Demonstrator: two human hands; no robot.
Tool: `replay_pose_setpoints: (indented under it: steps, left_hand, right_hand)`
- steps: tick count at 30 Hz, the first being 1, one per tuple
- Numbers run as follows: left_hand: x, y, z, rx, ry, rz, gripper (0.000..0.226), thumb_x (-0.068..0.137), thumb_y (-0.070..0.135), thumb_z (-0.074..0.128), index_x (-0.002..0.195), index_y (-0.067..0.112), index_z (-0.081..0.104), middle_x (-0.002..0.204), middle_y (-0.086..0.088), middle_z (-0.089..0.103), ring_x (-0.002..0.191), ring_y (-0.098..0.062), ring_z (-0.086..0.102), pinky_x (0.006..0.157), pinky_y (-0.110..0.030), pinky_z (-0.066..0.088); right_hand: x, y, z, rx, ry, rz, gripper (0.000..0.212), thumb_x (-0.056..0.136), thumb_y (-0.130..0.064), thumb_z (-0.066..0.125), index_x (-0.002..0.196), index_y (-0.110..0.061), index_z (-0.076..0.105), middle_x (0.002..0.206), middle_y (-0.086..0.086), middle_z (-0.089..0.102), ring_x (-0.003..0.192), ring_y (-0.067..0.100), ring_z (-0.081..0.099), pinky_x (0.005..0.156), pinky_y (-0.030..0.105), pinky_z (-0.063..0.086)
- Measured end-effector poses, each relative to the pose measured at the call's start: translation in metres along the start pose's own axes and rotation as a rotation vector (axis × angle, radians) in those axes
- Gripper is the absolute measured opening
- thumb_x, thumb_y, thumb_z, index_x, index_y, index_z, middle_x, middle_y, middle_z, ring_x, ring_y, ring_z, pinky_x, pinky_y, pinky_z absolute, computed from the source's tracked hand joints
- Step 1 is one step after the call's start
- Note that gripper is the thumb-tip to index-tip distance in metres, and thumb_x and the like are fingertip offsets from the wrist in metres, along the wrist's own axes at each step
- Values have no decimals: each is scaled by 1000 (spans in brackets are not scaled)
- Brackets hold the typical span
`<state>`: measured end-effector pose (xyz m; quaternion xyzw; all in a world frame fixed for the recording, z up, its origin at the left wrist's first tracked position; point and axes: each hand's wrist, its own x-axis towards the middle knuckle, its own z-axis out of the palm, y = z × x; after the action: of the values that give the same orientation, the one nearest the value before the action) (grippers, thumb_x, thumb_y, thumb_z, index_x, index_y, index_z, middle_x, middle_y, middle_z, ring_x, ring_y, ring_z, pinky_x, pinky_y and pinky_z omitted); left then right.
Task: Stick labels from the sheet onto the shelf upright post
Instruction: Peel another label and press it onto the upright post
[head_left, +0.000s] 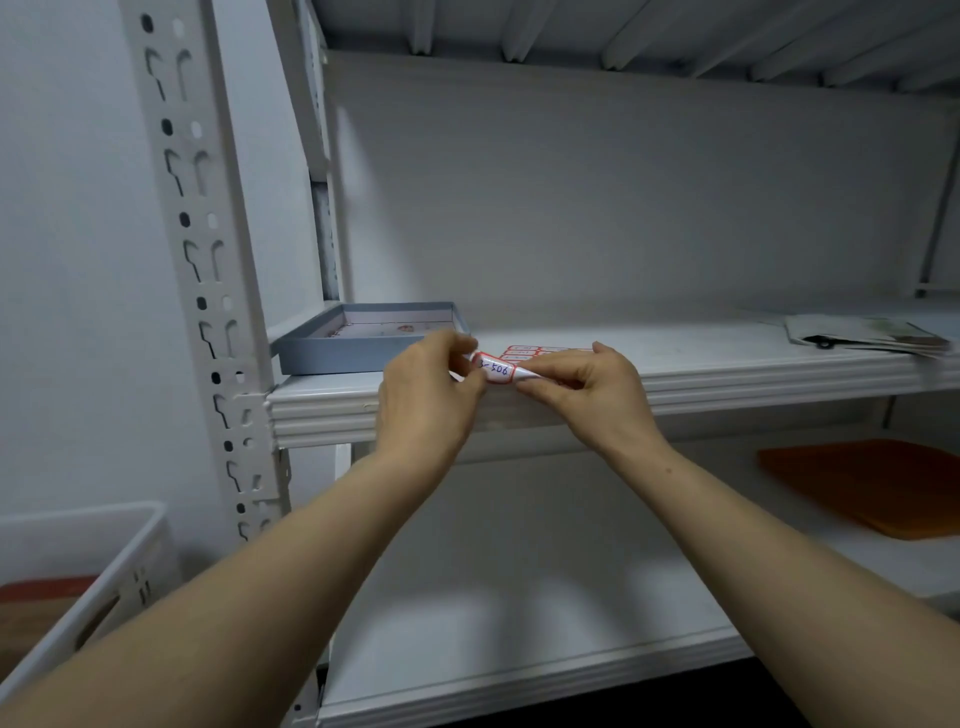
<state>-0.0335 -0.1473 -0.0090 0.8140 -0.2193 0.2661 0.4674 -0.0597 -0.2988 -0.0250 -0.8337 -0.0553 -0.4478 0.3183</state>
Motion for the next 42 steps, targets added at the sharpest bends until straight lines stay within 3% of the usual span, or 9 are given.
replay_pose_setpoints:
  steps: [8,11,13,19,22,25,30,35,42]
  left_hand:
    - [-4,7,7,-91,-2,27,17,82,26,72,94,16,76,87,-4,75,76,-29,66,71,-38,54]
    - [-2,7,11,-125,-4,-14,16,81,22,71,93,13,76,88,-7,75,77,-30,67,71,-41,56]
    - [0,6,12,-144,-15,-56,18,82,21,70,97,12,76,89,-8,75,79,-29,69,74,-40,57]
    - [-4,5,15,-245,-44,-145,14,82,13,70,95,10,75,77,-5,73,58,-21,67,68,-32,58]
    - [-5,5,15,-280,-64,-170,8,82,13,70,77,16,75,63,-4,69,52,-17,66,63,-34,59]
    - [-5,3,19,-352,-109,-223,31,79,11,69,52,25,71,60,-10,70,61,-25,70,71,-41,60]
    - [-5,3,19,-481,-181,-329,17,69,8,64,57,15,74,72,-17,73,75,-28,73,83,-45,57]
    - [-1,5,17,-530,-177,-368,17,76,4,65,60,9,71,74,-21,72,67,-26,71,82,-43,58]
    - [-1,10,15,-575,-203,-419,16,80,3,62,66,3,69,82,-25,72,64,-26,67,79,-38,59]
  right_hand:
    - [-5,3,7,98,60,-39,16,77,-9,73,93,-13,77,90,3,75,86,21,68,81,45,51]
    - [-7,0,7,195,13,17,19,79,-13,73,90,-28,76,85,3,75,83,23,68,78,43,53]
    - [-7,-3,7,240,-34,85,21,79,-13,73,85,-33,74,85,0,75,83,16,69,80,40,55]
    - [-5,-7,4,331,-85,187,8,81,-7,70,80,-12,75,81,8,71,70,2,61,67,13,48]
    - [-4,-6,5,343,-74,211,8,82,-8,69,78,-14,73,76,1,70,66,-3,61,64,9,47]
    - [-3,-6,5,357,-77,213,10,83,-7,68,80,-15,72,77,1,69,68,-2,61,64,8,47]
    - [-4,-10,2,418,-169,179,26,79,6,68,80,-20,70,80,-2,69,68,-7,62,71,8,49]
    - [-5,-11,2,362,-141,112,37,78,11,65,78,-26,70,81,0,68,72,-3,62,75,15,51]
    - [-4,-10,2,367,-125,114,31,79,9,65,92,-19,71,83,2,69,73,-6,61,75,11,50]
